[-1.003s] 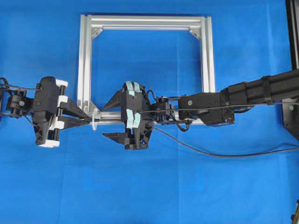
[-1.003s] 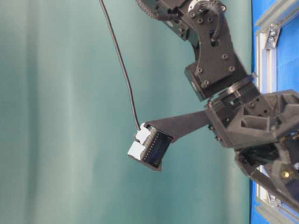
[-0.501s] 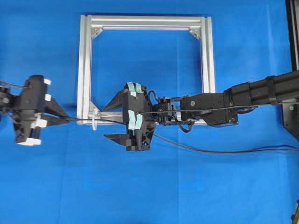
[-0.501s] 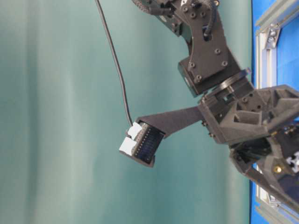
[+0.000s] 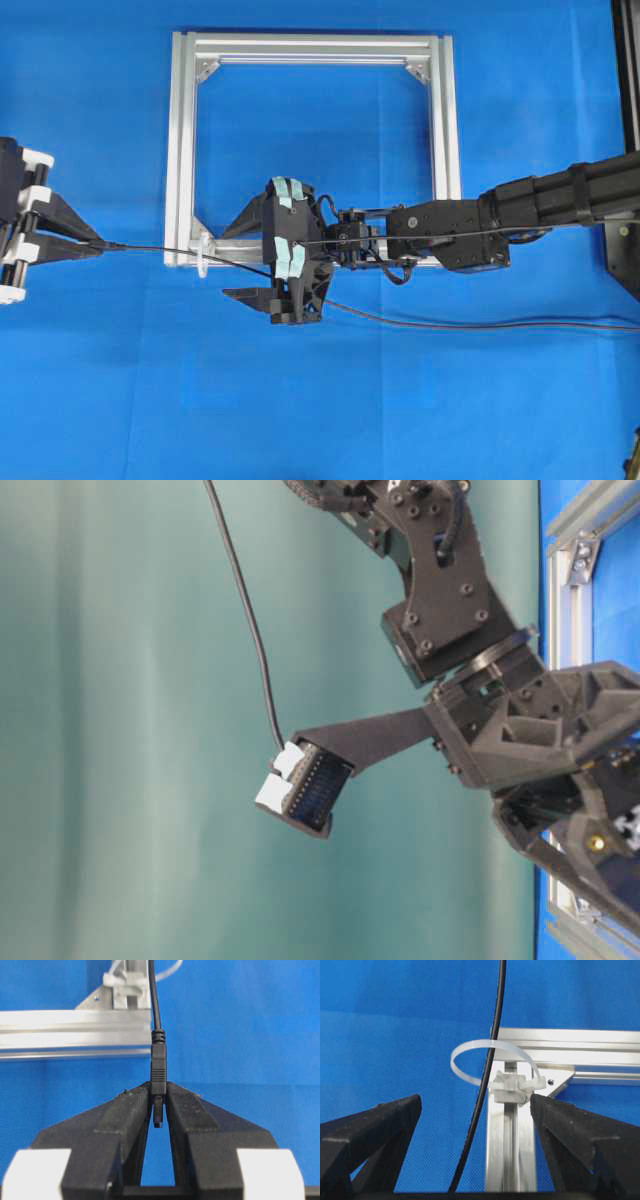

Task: Insert the wire through the string loop located on the left side.
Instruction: 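Open the right gripper and pull the cable leftward with the left gripper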

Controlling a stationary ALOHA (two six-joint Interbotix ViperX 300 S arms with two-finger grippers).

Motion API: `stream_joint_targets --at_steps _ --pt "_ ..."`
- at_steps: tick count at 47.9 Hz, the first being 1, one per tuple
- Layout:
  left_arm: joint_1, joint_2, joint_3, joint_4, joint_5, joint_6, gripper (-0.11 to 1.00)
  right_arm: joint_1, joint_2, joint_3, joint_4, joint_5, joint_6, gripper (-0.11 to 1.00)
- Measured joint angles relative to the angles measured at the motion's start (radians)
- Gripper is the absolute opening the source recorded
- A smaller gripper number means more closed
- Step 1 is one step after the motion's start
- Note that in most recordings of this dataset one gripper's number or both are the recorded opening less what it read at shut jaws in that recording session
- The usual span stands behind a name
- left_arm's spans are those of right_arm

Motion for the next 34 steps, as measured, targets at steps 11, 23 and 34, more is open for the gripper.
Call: stream_joint_targets --at_steps 11,23,34 --pt "0.0 0.029 0.0 0.0 0.0 0.0 0.08 0.002 0.0 0.0 0.0 0.0 0.0 0.93" --pt "0.0 0.035 0.0 0.0 -0.003 0.0 0.08 0.005 0.0 -0.002 0.0 0.0 0.0 0.93" --pt "0.002 0.035 0.0 0.0 0.002 -0.012 0.49 0.006 0.0 -0.002 0.0 0.0 0.0 0.93"
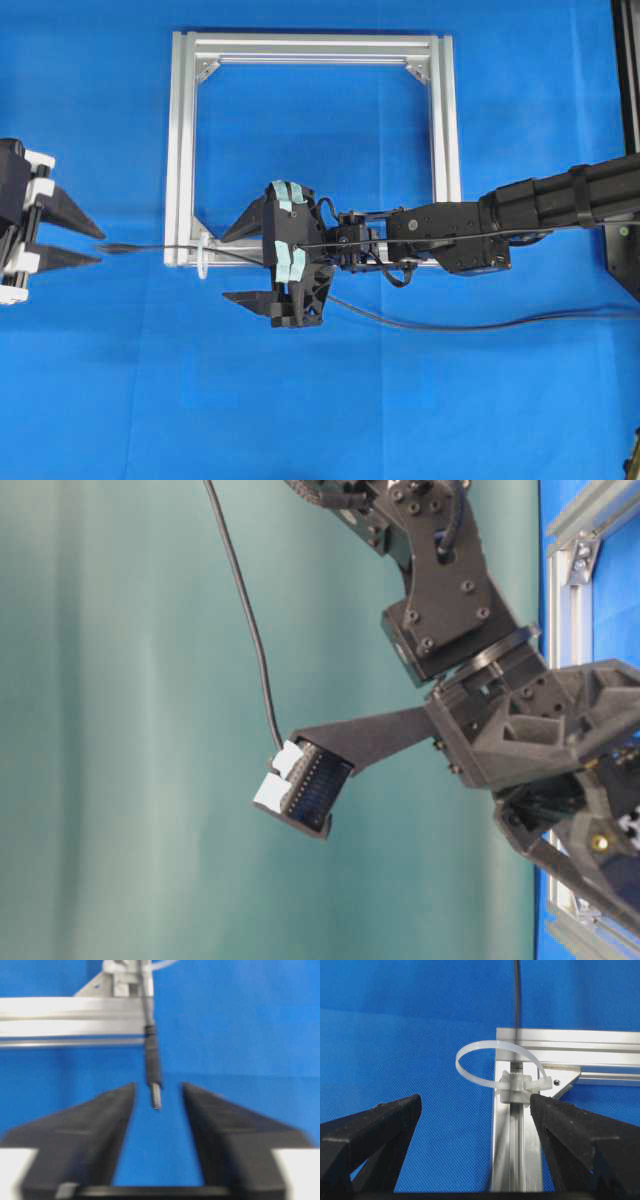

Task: Insert the wire through the string loop located on the left side.
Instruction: 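Open the left gripper, releasing the cable, and withdraw both grippers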

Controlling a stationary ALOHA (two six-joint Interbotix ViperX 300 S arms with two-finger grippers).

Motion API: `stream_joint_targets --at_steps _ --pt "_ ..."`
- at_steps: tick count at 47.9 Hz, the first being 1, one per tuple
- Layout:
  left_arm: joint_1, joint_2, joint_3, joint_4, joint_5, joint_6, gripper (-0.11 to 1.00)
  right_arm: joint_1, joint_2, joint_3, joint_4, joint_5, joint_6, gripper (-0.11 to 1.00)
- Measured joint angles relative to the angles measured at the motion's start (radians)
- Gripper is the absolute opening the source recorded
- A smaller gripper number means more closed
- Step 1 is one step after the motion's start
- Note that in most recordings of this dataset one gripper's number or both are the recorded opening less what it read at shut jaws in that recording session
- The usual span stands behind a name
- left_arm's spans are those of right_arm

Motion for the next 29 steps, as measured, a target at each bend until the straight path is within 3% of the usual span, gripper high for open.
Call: stream_joint_targets --at_steps 4,6,12,29 --pt "0.0 0.008 0.0 0.0 0.0 -0.008 0.75 0.0 0.0 0.002 0.0 0.0 0.0 0.93" --pt "0.002 0.012 0.0 0.0 0.0 -0.008 0.8 0.0 0.0 0.0 -0.002 0.0 0.0 0.93" --pt "0.008 0.018 -0.002 0.0 0.0 -0.008 0.72 0.0 0.0 0.0 0.0 0.0 0.0 0.93" --pt "0.017 -0.064 -0.009 0.0 0.002 -0.005 0.71 0.002 -0.066 0.0 0.0 0.051 -0.005 0.93"
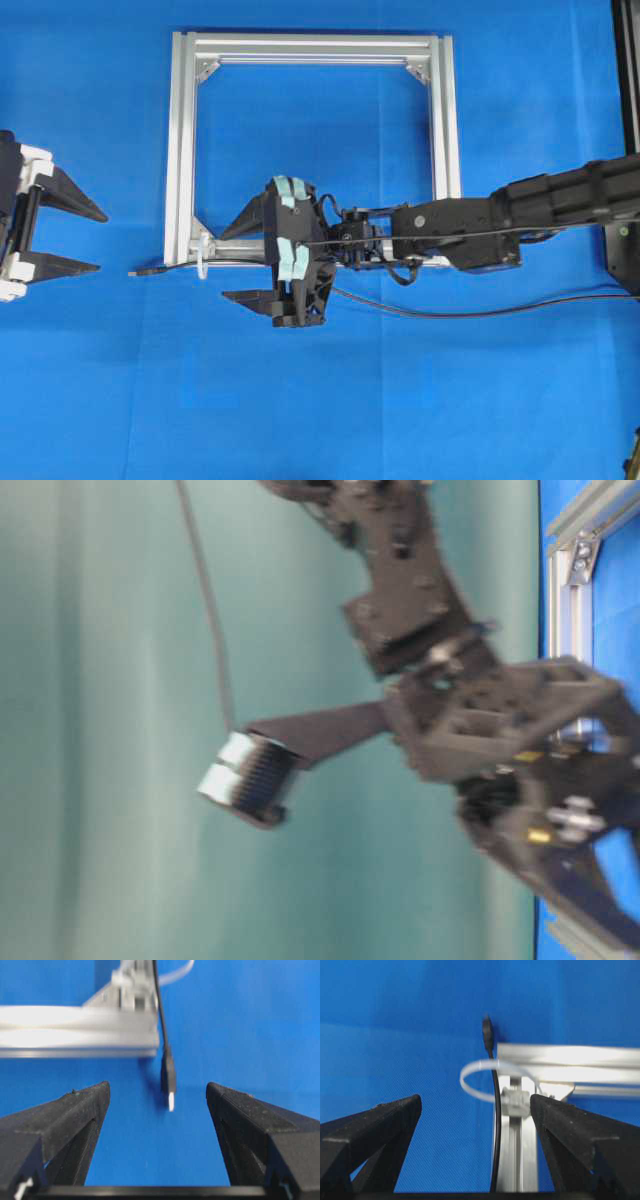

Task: Insert the wire through the string loop located on the left side.
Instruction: 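Open the left gripper, releasing the cable, and withdraw both grippers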

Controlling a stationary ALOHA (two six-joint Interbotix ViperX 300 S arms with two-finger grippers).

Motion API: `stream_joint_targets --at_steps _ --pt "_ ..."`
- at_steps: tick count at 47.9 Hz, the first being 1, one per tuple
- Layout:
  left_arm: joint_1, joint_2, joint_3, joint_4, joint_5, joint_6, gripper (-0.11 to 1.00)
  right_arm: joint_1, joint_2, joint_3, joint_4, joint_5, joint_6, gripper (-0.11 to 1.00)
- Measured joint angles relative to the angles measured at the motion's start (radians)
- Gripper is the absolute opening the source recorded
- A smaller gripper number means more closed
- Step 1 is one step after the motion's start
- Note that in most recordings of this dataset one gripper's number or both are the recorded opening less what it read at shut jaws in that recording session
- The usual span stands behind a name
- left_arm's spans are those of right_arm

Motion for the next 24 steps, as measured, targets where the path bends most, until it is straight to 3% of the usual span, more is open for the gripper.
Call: stream_joint_targets --at_steps 11,24 --pt "0.015 -0.092 -0.026 0.0 0.0 0.011 0.71 -0.003 -0.089 0.002 -0.002 0.055 -0.005 0.93" --pt "0.049 -0.109 -0.058 0.005 0.0 0.015 0.71 -0.012 -0.172 0.0 -0.006 0.095 -0.005 0.93"
